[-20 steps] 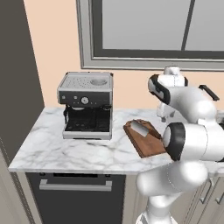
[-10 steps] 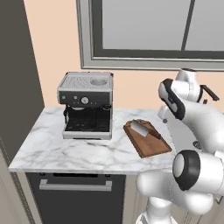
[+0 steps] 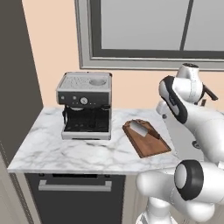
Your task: Pick up the knife from the drawer and place it on the cutting board. Then place the meat from the plate to the cutting board.
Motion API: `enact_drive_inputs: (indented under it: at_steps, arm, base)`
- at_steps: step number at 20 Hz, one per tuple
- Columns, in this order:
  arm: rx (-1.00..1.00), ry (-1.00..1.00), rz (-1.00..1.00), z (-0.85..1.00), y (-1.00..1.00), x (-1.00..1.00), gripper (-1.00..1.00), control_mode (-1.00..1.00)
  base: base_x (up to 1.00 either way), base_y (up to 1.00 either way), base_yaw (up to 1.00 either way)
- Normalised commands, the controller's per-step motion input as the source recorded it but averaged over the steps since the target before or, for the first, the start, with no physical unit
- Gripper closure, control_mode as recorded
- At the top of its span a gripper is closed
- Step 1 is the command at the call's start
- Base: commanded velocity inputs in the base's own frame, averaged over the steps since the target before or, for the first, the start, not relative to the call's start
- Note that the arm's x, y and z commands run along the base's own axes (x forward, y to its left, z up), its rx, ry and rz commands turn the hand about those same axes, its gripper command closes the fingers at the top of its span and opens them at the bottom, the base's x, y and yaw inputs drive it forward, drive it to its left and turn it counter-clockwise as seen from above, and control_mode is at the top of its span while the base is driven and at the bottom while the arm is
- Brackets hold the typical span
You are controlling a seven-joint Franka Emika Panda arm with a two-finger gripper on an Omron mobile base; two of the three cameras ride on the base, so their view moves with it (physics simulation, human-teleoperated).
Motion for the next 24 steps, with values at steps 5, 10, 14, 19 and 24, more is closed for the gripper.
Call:
enact_drive_inputs:
  at_steps: [5, 10, 14, 19, 24]
  arm:
    - [0.00, 0.00, 0.00, 0.00, 0.00, 0.00, -1.00, 1.00]
    - [0.00, 0.00, 0.00, 0.00, 0.00, 0.00, -1.00, 1.00]
    - [0.00, 0.00, 0.00, 0.00, 0.00, 0.00, -1.00, 1.00]
    - [0.00, 0.00, 0.00, 0.00, 0.00, 0.00, -1.00, 1.00]
    - [0.00, 0.00, 0.00, 0.00, 0.00, 0.00, -1.00, 1.00]
  base:
    - [-0.20, -0.49, -0.20]
    - [0.00, -0.99, -0.20]
    - [0.05, -0.98, -0.22]
    - [0.20, -0.81, -0.27]
    - [0.31, -0.76, -0.25]
